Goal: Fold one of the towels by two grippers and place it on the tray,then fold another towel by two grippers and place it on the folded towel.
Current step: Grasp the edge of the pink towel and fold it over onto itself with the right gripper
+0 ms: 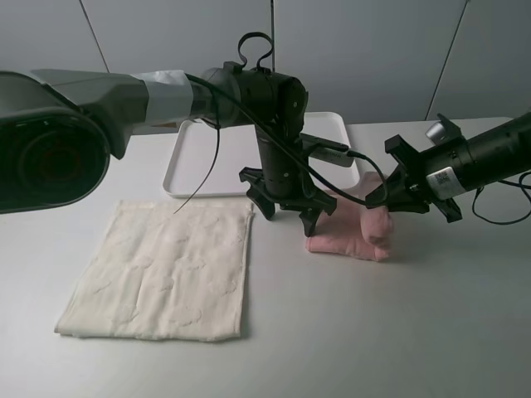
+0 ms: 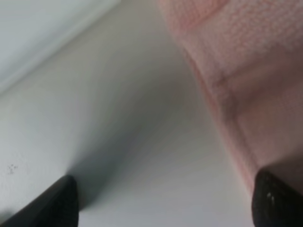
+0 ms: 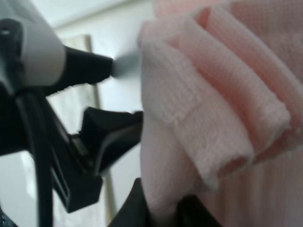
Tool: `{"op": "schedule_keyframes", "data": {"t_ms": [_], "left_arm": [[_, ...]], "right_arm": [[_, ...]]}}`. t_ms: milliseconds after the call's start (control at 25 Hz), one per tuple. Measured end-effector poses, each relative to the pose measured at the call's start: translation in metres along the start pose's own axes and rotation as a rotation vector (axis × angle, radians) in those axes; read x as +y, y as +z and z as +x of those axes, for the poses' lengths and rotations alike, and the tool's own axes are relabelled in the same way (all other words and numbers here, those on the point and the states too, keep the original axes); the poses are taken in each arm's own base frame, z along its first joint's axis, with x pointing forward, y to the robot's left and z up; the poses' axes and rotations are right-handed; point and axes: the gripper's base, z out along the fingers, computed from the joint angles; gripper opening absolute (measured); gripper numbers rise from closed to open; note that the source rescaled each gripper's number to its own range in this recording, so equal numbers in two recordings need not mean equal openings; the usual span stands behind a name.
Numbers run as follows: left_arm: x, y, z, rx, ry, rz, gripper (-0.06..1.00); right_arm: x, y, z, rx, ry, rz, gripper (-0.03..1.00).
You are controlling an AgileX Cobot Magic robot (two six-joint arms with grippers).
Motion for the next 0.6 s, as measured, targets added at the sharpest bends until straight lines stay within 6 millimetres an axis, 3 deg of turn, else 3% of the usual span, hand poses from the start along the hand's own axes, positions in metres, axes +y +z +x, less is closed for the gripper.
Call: {"op": "schedule_keyframes", "data": {"t_ms": [600], "left_arm": [[0.017, 0.000, 0.000, 0.022, -0.001, -0.002, 0.98]], "right_arm": [[-0.022, 0.029, 0.004, -0.072, 0.132, -0.150, 0.06]]}}
